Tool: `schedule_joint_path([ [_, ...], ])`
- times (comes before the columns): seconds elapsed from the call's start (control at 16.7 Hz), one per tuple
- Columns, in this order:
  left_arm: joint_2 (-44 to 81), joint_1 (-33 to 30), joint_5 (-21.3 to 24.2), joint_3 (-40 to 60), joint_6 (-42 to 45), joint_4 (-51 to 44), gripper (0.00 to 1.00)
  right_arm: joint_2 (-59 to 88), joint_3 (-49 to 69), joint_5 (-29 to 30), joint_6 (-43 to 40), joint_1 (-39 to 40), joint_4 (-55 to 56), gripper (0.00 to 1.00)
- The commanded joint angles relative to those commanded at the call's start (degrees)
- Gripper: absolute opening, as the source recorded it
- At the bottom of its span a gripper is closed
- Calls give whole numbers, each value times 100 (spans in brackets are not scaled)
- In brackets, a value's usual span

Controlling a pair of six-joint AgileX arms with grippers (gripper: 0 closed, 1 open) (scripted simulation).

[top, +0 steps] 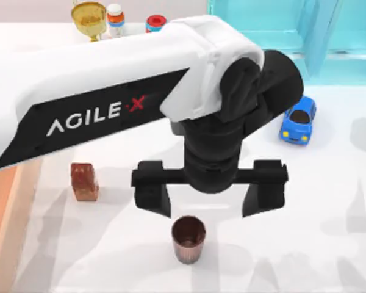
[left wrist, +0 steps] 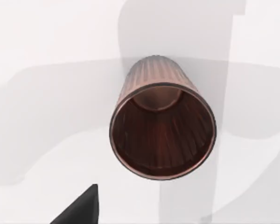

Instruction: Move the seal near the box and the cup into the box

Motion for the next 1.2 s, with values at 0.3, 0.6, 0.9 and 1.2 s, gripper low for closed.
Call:
schedule_joint_path([
  [0.3,71,23,1,-382,25,436,100,0,0,0,0,0,0,100],
  [0.6,337,18,2,-1201,23,1571,100,0,0,0,0,0,0,100],
  [0.9,384,12,3,-1311,18,1695,100,0,0,0,0,0,0,100],
  [1.2,384,12,3,-1311,18,1695,62,0,0,0,0,0,0,100],
])
